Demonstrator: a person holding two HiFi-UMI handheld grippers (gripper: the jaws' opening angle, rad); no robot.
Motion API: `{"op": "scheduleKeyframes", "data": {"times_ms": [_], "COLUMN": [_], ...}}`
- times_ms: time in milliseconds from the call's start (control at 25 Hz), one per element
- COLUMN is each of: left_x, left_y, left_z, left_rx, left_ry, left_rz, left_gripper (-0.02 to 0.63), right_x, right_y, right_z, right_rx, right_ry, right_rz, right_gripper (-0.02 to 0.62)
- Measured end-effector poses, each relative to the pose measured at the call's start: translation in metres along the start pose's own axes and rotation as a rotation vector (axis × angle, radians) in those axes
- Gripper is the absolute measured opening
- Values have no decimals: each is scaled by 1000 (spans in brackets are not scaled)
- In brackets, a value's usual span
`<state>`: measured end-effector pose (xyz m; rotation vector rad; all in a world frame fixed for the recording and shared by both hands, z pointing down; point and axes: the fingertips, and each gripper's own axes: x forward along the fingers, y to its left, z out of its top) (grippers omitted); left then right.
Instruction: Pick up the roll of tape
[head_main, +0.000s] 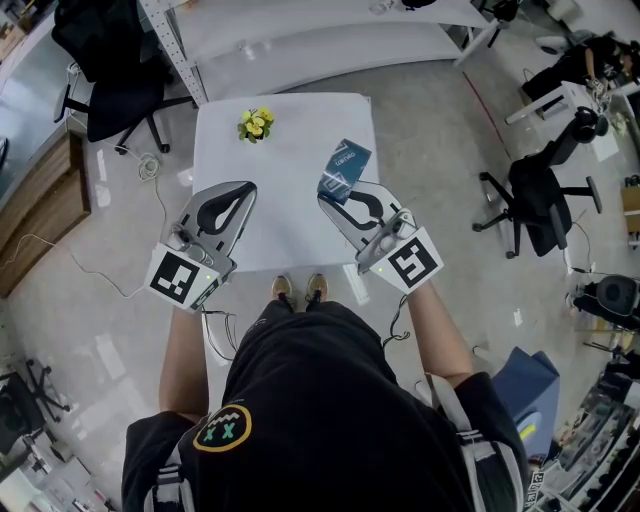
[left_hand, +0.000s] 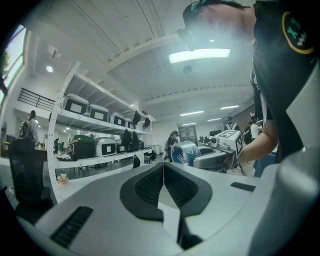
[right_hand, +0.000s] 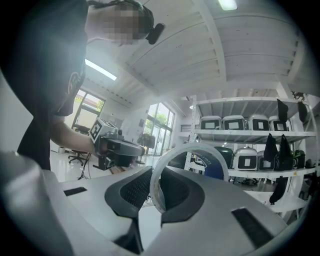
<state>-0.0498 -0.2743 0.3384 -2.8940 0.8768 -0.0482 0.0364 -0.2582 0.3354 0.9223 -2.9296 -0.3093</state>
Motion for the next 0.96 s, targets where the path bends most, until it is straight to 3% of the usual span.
{"op": "scheduleKeyframes", "data": {"times_ms": [960], "left_x": [6], "left_y": [-1], "left_z": [2], "left_rx": [6], "left_ry": [-1], "left_rz": [0], "left_gripper": [21], "right_x": [-1], "right_y": [-5], "right_z": [-5], "right_rx": [-17], "right_ry": [6], "right_rz": [-1], "right_gripper": [71]}}
